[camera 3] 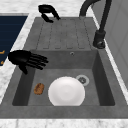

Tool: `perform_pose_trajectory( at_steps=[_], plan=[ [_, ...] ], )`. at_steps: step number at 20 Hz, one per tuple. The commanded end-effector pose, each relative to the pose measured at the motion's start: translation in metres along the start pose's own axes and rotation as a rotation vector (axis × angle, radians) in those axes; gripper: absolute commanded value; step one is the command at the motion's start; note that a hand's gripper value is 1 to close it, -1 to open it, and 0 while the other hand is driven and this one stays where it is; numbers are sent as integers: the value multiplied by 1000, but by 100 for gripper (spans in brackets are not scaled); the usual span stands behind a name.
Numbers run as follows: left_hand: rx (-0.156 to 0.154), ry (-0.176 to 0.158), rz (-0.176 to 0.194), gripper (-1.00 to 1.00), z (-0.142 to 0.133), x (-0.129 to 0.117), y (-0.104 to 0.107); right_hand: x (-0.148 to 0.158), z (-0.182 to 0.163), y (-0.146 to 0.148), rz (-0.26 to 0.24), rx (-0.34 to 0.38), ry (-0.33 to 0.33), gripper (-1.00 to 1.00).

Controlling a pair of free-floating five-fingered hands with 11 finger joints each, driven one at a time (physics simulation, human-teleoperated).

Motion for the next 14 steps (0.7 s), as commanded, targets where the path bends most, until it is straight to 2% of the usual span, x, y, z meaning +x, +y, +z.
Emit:
perform_pose_trajectory(
  at_steps=[1,3,4,6,9,10,14],
  plan=[
    [0,0,0,0,0,0,0,-7,18,-1,18,105,-2,-100],
    [0,0,0,0,0,0,0,-8,23,0,8,64,-4,-100],
    [0,0,0,0,0,0,0,-8,19,-5,4,19,-11,-100],
    [0,0,0,0,0,0,0,-12,9,-28,-26,-48,-12,-100],
    [0,0,0,0,0,0,0,-14,-2,-48,-32,-30,-3,-100],
    [0,0,0,0,0,0,0,-10,-2,-51,-29,2,-9,-100],
    [0,0,0,0,0,0,0,-13,-3,-84,-27,7,-21,-100]
  ],
)
